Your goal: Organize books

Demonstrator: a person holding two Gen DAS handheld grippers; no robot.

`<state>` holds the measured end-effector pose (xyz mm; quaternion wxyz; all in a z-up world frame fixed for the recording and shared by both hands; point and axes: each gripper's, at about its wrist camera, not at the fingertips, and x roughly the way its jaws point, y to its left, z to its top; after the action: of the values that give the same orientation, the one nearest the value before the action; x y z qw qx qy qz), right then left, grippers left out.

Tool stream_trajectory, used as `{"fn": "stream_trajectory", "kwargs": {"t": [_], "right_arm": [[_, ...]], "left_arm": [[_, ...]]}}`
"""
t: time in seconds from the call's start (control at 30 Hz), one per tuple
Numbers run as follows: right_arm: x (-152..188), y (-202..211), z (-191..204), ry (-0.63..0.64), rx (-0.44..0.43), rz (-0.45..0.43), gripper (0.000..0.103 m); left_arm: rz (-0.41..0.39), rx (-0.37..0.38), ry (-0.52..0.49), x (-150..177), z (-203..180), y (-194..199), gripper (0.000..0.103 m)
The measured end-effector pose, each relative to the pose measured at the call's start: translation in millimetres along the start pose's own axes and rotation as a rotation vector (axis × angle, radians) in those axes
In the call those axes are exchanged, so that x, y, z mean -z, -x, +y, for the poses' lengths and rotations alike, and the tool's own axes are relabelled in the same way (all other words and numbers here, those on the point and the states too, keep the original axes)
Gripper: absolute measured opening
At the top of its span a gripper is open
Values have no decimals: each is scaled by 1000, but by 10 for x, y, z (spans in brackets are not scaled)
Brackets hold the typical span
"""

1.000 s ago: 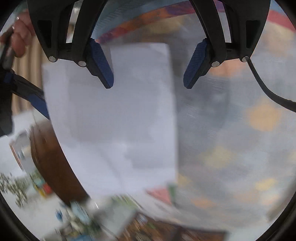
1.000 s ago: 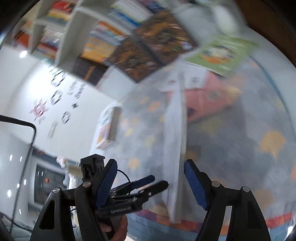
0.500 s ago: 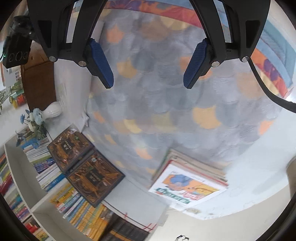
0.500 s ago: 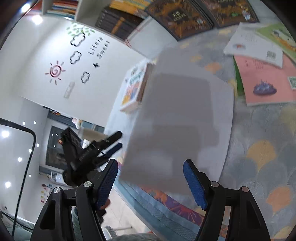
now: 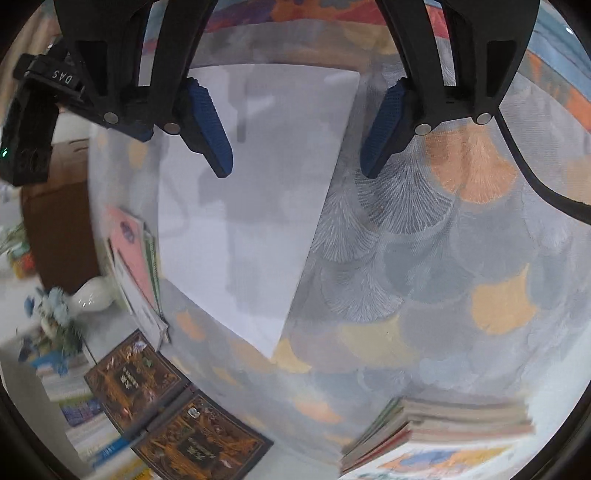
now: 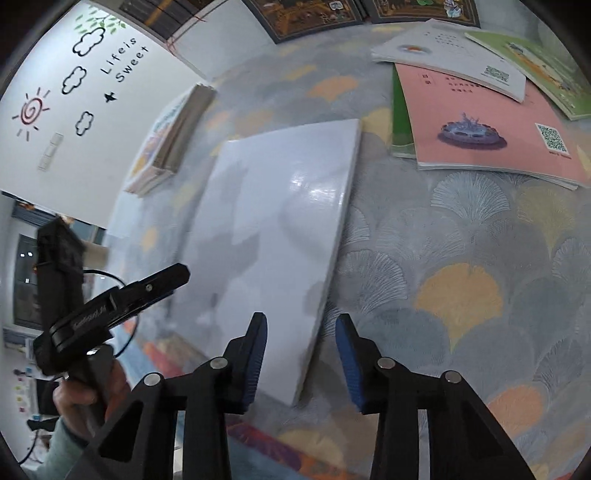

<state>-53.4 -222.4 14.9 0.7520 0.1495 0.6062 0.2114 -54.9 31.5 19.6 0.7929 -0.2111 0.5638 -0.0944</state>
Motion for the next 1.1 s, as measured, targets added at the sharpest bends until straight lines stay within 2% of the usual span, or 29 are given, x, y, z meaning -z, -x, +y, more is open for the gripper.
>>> {"fn": "stream_trajectory", "kwargs": {"t": [0.1, 0.17, 0.27, 0.4, 0.53, 0.63, 0.7, 0.73, 0.8, 0.83, 0.9, 0.93, 1.0, 1.07, 1.1], "right_arm": [[4, -106, 32, 18, 3, 29, 34], [20, -192, 70, 19, 4, 57, 35], [40, -207, 102, 46, 10, 53, 35], [63, -168, 22, 25, 3, 46, 35], [63, -121, -58, 15, -3, 45, 36], [101, -99, 43, 78, 52, 60, 37], [191, -143, 247, 161, 85, 89, 38], [233, -181, 344, 183, 68, 110, 38], [321, -323, 583, 214, -34, 178, 38], [349, -423, 735, 243, -91, 215, 37], [340, -509, 944, 281, -169, 232, 37], [287, -481, 1034, 297, -212, 222, 37], [164, -346, 1060, 320, -238, 169, 37], [-99, -194, 988, 338, -171, 67, 37], [-344, -187, 899, 309, -96, 30, 37]], "left_arm": [[2, -3, -18, 2, -17, -23, 69], [5, 18, -10, 22, 3, -17, 69], [18, 62, -3, 76, 6, -18, 69], [18, 29, -61, 163, -103, -20, 69], [47, 33, -98, 248, -155, -7, 69], [57, 35, -107, 297, -150, 31, 69], [43, -8, -120, 282, -84, 89, 69], [27, -42, -119, 250, -31, 135, 69], [-35, -103, -65, 131, 215, 340, 69], [-67, -109, -17, 78, 357, 459, 69], [-145, -143, 90, 16, 687, 766, 69], [-181, -191, 109, 28, 777, 904, 69], [-242, -288, 110, 130, 871, 1154, 69], [-222, -297, 120, 254, 907, 1195, 69], [-193, -274, 138, 341, 911, 1149, 69]]}}
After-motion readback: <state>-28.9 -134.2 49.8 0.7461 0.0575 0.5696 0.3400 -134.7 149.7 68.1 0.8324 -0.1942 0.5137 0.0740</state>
